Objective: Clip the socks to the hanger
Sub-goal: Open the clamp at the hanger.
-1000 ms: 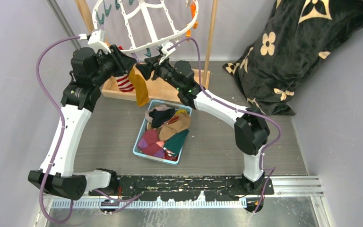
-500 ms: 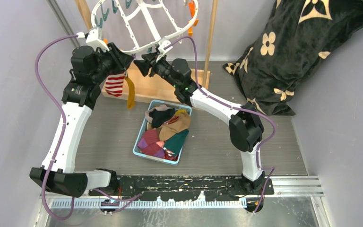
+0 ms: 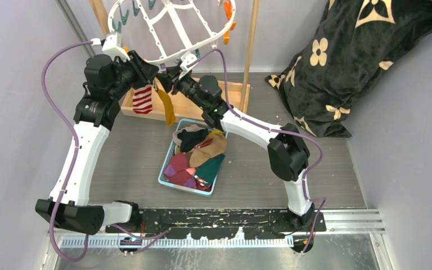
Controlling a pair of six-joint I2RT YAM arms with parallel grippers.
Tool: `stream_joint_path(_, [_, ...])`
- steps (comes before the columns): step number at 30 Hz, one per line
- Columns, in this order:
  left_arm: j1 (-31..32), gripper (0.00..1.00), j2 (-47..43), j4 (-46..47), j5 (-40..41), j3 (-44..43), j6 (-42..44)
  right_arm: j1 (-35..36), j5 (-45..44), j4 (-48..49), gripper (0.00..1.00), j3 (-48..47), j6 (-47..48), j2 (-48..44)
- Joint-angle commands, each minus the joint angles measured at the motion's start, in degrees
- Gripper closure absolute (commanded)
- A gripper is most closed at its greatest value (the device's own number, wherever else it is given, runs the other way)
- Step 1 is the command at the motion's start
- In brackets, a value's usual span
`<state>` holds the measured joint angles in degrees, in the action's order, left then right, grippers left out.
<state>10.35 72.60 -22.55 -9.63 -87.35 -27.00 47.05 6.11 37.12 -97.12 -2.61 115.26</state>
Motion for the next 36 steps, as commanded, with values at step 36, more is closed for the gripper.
stream_joint_path(36, [-0.40, 0.45, -5.74, 9.43, -20.82, -4.46, -8.85, 7.27, 0.05, 2.99, 0.99, 5.22, -3.66, -15.07])
